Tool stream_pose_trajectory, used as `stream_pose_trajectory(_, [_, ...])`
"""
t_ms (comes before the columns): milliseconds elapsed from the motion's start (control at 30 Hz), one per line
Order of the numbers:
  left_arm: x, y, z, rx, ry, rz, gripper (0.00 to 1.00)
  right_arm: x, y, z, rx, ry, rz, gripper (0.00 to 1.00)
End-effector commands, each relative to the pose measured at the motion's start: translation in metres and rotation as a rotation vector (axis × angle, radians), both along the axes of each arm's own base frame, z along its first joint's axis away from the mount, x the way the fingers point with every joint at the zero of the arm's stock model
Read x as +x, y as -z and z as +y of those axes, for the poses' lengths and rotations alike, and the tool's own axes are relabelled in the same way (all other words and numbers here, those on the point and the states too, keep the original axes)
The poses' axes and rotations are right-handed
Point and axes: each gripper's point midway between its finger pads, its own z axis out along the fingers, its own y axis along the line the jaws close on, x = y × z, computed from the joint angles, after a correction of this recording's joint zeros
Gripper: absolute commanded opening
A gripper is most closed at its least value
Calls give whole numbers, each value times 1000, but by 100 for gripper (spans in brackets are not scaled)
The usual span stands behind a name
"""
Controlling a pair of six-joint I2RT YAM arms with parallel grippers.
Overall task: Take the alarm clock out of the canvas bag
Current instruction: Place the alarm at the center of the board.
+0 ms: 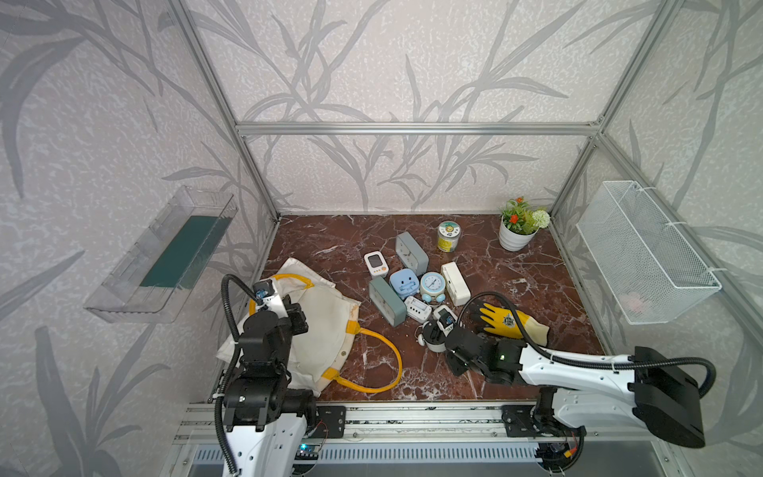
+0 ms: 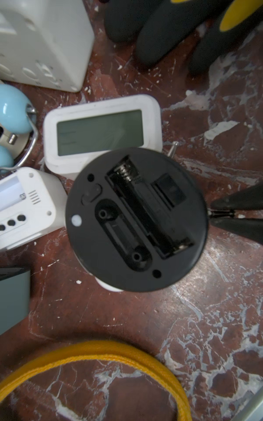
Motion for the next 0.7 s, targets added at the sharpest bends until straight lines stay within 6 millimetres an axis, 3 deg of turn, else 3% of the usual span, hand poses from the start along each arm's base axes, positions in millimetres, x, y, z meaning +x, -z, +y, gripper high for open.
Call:
stream_pose_trajectory(0, [1, -23, -1, -5, 7, -75, 0, 6, -7, 1, -5, 22, -19, 11])
stream_pose_trajectory(167, [2, -25, -4, -9, 21, -87, 0, 6, -9, 1, -7, 20, -16, 15])
stream_pose_trajectory(367, [2, -29, -8, -16, 47, -105, 0, 14, -32, 4, 20, 24, -68, 41])
stream_pose_trajectory(500, [0, -33, -14, -23, 78, -139, 0, 20, -61, 20, 113, -8, -132, 55])
stream_pose_trajectory(667, [0, -40, -22, -40, 122, -176, 0, 18, -95, 58, 318, -96, -161, 63])
